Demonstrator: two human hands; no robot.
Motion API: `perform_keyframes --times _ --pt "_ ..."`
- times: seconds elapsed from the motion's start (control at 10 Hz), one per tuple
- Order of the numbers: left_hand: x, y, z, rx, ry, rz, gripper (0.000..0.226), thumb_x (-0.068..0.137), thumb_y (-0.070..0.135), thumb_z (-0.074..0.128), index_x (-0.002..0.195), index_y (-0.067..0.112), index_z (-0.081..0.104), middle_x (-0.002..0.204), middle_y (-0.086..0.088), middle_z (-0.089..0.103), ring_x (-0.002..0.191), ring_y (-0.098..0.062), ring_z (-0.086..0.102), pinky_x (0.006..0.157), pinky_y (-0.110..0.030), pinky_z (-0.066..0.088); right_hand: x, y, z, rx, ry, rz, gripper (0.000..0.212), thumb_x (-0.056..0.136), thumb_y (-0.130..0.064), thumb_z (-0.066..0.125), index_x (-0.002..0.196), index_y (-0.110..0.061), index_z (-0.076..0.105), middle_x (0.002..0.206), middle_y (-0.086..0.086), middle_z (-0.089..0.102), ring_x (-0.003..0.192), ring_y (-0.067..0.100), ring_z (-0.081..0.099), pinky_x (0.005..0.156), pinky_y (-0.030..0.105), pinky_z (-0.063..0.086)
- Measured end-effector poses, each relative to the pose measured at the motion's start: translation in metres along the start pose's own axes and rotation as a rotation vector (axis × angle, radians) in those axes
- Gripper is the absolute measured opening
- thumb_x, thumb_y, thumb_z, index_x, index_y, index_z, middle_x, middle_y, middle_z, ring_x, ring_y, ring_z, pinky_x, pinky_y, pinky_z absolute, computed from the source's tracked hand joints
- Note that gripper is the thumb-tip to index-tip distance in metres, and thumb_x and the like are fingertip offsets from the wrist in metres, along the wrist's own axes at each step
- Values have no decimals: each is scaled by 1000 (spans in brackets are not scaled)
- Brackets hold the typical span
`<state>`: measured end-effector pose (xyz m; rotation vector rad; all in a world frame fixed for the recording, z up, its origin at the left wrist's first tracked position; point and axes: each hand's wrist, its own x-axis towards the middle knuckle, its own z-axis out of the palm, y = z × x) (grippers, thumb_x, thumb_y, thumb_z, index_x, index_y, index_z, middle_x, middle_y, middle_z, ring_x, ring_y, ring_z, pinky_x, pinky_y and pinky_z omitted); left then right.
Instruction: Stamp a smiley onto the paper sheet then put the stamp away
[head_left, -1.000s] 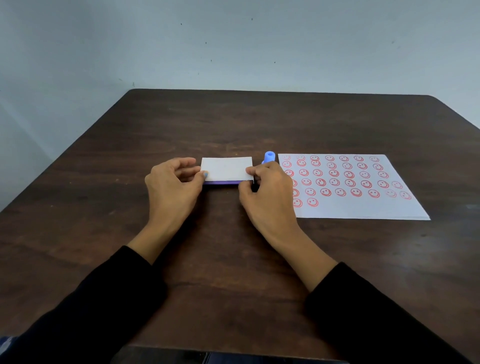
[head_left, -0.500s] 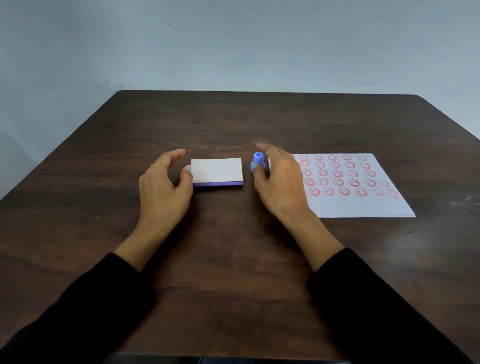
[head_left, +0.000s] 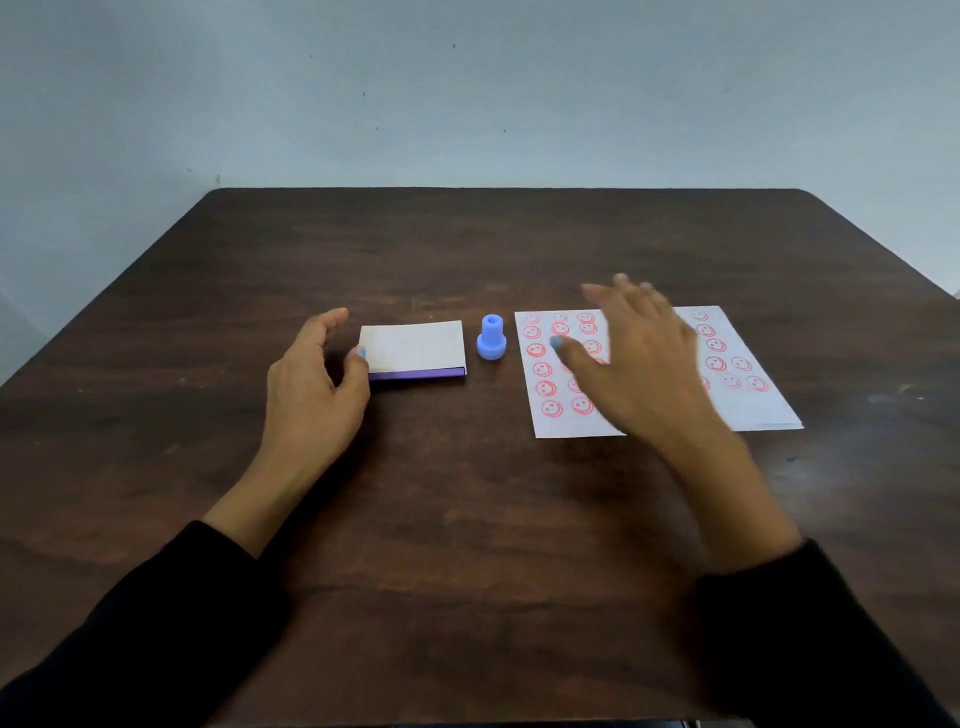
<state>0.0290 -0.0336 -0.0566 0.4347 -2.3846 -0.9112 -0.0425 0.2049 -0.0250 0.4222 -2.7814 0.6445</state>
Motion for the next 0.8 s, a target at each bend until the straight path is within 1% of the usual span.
perform_keyframes --times 0.1,0.2,0.3,0.4,0.5,0.6,0.7,0.8 --pt "1 -1 3 15 -65 8 47 90 16 50 136 17 40 139 -3 49 100 1 50 89 -23 34 -13 36 -12 -176 -187 134 78 84 -64 43 144 -22 16 158 8 3 145 28 -4 115 52 1" --pt "2 -4 3 21 -106 24 48 91 17 49 138 16 37 141 -5 47 120 -12 47 94 -26 34 -20 51 -10 -184 -363 230 86 81 -70 35 146 -24 4 158 7 -8 144 25 -12 115 51 -5" --pt "2 -4 3 3 -134 33 48 91 17 50 138 16 37 140 -4 48 128 -15 43 99 -26 31 -22 56 -6 -163 -432 248 86 80 -73 31 146 -27 2 158 6 -9 145 25 -10 115 52 -4" --pt "2 -4 4 15 -135 29 48 91 16 51 137 16 37 138 -3 51 127 -16 43 98 -24 29 -23 56 -5 -183 -423 229 86 79 -74 30 146 -28 2 158 5 -8 145 25 -8 115 53 -3" --pt "0 -2 2 -2 -121 19 49 91 14 50 138 16 36 140 -3 48 128 -14 42 97 -24 30 -24 54 -7 -157 -435 237 87 78 -74 30 146 -28 0 158 5 -9 145 25 -9 115 53 -3" --pt "-5 2 0 18 -76 55 50 92 14 48 140 17 33 144 -2 43 110 -10 50 86 -27 35 -25 50 -10 -117 -386 236 95 68 -78 20 146 -27 0 158 5 -8 145 24 -9 115 52 -3" --pt "-7 10 -3 68 -38 121 53 92 15 47 141 13 29 145 -5 41 82 -20 55 83 -41 44 -25 42 -12 -57 -220 209 94 67 -77 14 146 -26 4 159 4 -2 145 23 -3 116 49 -1" --pt "-12 12 0 153 20 225 54 93 13 43 143 7 23 148 -12 35 129 -28 38 109 -45 28 -25 31 -10 -19 -13 107 79 81 -73 15 145 -26 8 159 3 4 145 22 2 116 44 -1"
